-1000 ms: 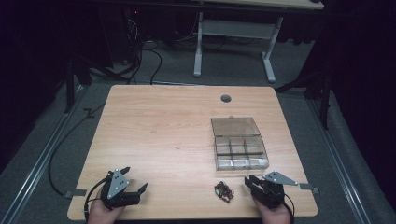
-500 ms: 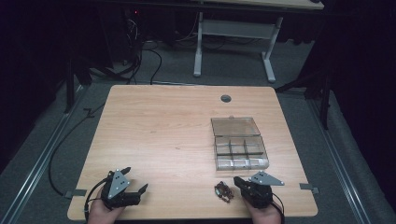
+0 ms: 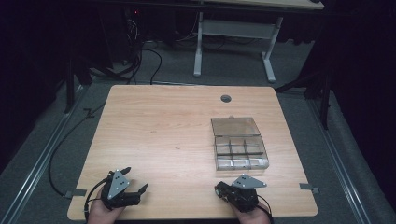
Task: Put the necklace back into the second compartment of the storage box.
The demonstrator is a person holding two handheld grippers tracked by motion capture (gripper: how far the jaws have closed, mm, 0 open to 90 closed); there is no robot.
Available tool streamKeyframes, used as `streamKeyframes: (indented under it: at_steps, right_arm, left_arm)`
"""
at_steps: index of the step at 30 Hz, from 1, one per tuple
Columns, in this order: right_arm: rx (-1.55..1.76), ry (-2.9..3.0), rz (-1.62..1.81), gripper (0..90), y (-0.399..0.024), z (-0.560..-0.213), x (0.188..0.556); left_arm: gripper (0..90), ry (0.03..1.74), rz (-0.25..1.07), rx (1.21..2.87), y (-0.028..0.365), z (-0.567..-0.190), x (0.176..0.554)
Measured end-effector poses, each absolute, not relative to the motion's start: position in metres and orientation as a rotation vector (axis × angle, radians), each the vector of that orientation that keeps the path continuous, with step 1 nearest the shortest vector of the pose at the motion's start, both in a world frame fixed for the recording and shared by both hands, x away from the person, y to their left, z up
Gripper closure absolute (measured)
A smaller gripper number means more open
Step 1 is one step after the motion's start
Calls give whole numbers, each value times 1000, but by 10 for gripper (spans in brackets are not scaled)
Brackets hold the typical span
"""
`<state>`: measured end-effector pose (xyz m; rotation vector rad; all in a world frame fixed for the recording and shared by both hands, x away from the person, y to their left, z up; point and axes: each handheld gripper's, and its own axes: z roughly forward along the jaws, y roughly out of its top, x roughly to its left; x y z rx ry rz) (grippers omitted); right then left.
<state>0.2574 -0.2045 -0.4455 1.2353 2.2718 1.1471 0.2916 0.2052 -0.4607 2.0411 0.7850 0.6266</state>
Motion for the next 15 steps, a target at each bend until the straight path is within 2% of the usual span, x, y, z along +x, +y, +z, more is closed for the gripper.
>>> streamKeyframes:
  at_steps: [15]
  right_arm:
    - [1268, 2296, 1062, 900, -206, -454, 257]
  left_arm:
    - [149, 781, 626, 2041, 205, -461, 291]
